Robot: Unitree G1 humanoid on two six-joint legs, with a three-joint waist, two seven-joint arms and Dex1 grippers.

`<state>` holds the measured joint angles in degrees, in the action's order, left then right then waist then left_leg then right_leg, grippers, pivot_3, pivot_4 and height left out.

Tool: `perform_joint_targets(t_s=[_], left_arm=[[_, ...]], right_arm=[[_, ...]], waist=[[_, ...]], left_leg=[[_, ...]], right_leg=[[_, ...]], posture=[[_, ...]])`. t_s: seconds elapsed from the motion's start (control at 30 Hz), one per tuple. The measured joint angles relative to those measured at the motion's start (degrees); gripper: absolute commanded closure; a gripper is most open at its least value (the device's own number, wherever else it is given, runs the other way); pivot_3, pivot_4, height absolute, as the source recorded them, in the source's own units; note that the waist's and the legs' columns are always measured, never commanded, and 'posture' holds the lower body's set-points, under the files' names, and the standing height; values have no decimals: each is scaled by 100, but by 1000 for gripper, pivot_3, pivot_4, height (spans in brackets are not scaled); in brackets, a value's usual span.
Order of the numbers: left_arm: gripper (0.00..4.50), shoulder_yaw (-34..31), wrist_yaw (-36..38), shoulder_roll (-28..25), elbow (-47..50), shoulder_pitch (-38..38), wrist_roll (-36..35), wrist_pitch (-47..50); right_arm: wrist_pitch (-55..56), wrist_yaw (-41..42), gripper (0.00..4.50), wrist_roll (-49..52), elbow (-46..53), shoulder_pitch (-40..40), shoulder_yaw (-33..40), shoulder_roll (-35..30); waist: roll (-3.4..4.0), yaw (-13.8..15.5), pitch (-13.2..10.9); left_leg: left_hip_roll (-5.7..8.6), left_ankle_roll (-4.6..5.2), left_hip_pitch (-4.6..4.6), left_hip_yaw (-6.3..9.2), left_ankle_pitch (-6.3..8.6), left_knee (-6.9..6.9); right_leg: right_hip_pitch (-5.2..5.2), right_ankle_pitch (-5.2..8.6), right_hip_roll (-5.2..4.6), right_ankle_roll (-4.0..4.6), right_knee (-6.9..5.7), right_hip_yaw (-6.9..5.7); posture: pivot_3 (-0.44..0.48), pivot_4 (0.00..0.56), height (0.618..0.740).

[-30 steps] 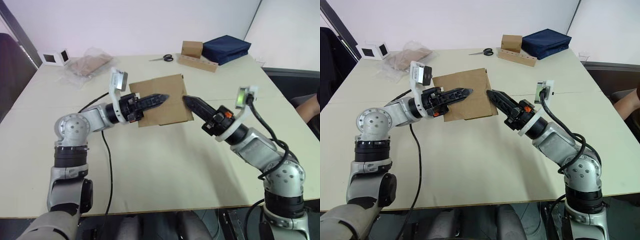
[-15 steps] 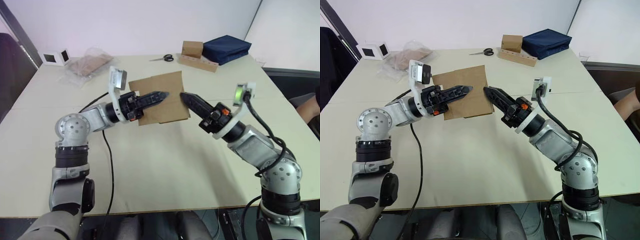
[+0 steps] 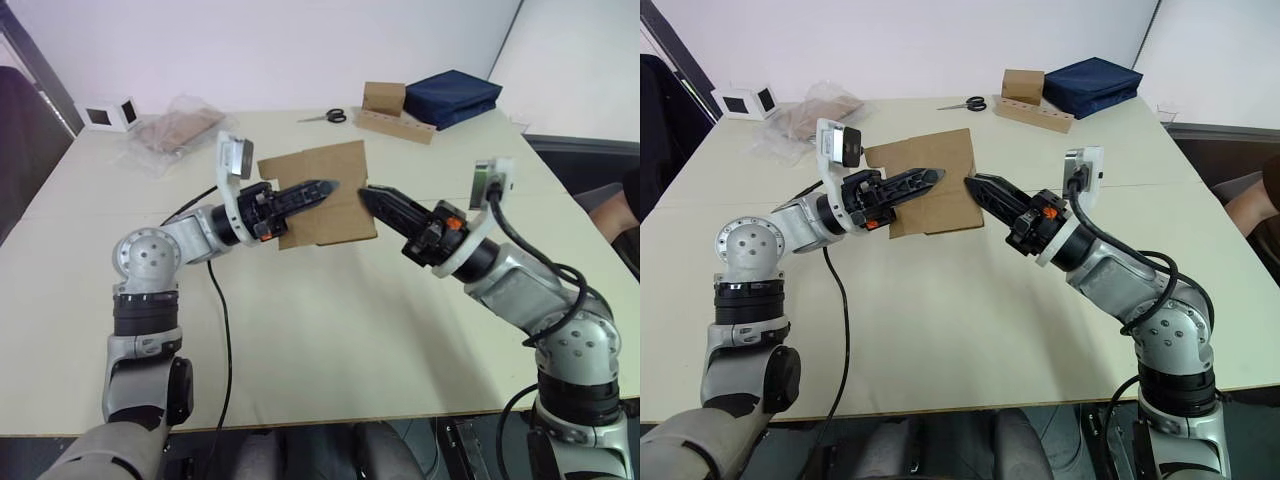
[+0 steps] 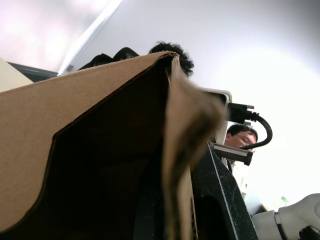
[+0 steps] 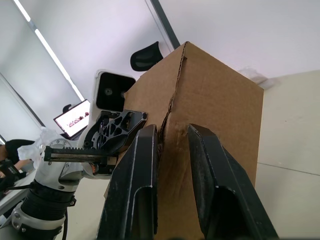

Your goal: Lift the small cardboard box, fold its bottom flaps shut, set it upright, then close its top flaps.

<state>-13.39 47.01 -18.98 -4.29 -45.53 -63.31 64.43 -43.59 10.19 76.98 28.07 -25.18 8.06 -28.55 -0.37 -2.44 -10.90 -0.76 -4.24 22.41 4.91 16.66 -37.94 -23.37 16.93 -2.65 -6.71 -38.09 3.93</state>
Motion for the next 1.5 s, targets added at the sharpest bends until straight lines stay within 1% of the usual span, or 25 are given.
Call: perform_joint_targets(t_s=[0.23, 0.43, 0.53, 0.63, 0.7, 0.77, 0.87, 1.0, 1.23, 1.37, 1.43, 1.5], left_arm=[[4500, 29, -89, -7, 35, 0, -99, 4], [4500, 53, -95, -38, 38, 1, -98, 2], [4500, 73, -94, -61, 37, 0, -98, -1], [4500, 74, -88, -81, 36, 0, -98, -7], [4500, 77, -83, -94, 33, 0, -97, -12], [4500, 81, -75, -112, 30, 0, -95, -18], [4500, 92, -45, -121, 17, -22, -93, -25], [4500, 119, -6, -120, -2, -61, -92, -28], [4500, 112, 32, -188, -6, -61, -83, -28], [4500, 176, 106, -258, -6, -81, 15, -27], [4500, 360, 278, -452, -10, -175, 135, -24], [4500, 580, 589, -775, -19, -305, 348, -44]], right_arm=[[-60, 58, 3583, 343, -262, -40, 225, -7], [-50, 84, 3583, 531, -436, -39, 573, -126], [-21, 85, 3583, 509, -509, -39, 683, -181], [28, 94, 3583, 224, -594, -36, 702, -231], [39, 107, 4123, -67, -610, -32, 674, -276], [42, 147, 4397, -290, -610, -32, 626, -294], [44, 233, 4397, -547, -579, -33, 464, -260], [21, 228, 4397, -608, -333, -33, 71, 121], [17, 201, 4397, -830, -209, -5, -46, 210], [-17, 246, 4397, -879, -181, 4, 17, 55], [-68, 357, 4397, -884, -169, 53, 49, -126], [-110, 522, 4397, -934, -136, 140, 156, -389]], waist=[[0, 1, 0], [0, 2, 0], [0, 2, 0], [0, 1, 0], [0, 1, 0], [0, 1, 0], [0, 0, 0], [0, -7, 0], [0, 5, 0], [0, 1, 0], [0, 1, -1], [0, 2, -1]], left_leg=[[0, 0, 0, 0, 0, 0], [0, 0, 0, 0, 0, 0], [0, 0, 0, 0, 0, 0], [0, 0, 0, -1, 0, 0], [0, 0, 0, 0, 0, 0], [0, 0, 0, 0, 0, 0], [0, 0, 0, 0, 0, 1], [-1, -1, 0, 0, 0, 3], [0, -1, 1, 0, 0, 2], [0, -1, 1, 0, 0, 2], [0, 0, 1, 0, 0, 3], [1, 0, 1, -1, 0, 3]], right_leg=[[0, 0, 0, 0, 0, 0], [0, 0, 1, 0, 0, 0], [0, 0, 0, 0, 0, 0], [0, 0, 1, 0, 0, 0], [0, 0, 1, 0, 0, 0], [0, 0, 1, 0, 0, 0], [-1, 0, 1, 0, 0, 0], [-3, 0, 1, 0, 0, 0], [-1, 0, 0, 0, 1, 0], [-2, 0, 1, 0, 1, 0], [-2, 0, 1, 0, 1, 0], [-2, 0, 1, 0, 3, 0]], posture=[[0, 150, 740], [0, 150, 740], [0, 150, 740], [0, 150, 740], [0, 150, 740], [0, 150, 740], [0, 150, 740], [0, 150, 740], [0, 150, 740], [0, 150, 740], [0, 150, 740], [0, 150, 740]])
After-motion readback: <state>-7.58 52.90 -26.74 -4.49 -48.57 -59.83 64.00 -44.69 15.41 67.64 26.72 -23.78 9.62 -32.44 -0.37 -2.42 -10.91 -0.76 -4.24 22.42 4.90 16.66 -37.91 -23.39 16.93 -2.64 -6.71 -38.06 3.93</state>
